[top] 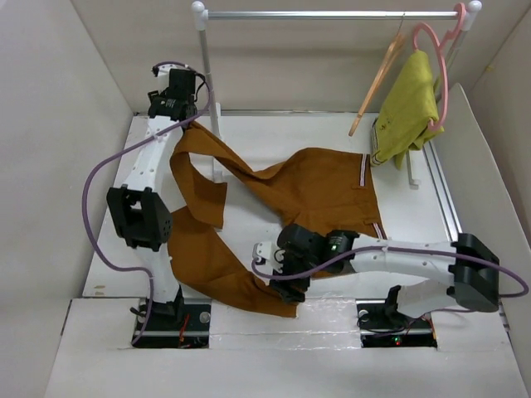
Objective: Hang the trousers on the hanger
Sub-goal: Flatten out the trousers at the center of the board.
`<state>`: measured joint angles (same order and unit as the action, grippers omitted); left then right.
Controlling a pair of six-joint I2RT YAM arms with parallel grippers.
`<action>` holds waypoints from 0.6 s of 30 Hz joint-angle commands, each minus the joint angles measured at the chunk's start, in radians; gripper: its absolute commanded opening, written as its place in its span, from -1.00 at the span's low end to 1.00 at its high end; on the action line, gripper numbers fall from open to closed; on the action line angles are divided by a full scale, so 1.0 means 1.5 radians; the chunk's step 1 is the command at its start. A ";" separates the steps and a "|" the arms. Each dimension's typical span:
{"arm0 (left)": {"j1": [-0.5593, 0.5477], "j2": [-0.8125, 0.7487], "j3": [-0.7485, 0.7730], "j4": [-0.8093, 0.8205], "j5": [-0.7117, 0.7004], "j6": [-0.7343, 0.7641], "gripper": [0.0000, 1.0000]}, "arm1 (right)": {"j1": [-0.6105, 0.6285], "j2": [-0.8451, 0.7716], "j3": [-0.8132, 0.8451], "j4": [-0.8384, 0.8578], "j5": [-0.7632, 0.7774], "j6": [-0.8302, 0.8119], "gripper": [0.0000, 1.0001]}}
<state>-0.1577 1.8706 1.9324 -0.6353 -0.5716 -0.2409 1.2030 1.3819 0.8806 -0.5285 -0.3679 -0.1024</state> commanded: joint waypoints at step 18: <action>-0.109 -0.389 -0.503 0.182 0.214 -0.161 0.66 | -0.811 -0.338 -0.090 -0.091 0.180 0.177 0.85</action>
<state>-0.3309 1.3293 1.3193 -0.4053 -0.3981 -0.4023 0.0807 0.8814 0.7750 -0.6262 -0.1017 0.1444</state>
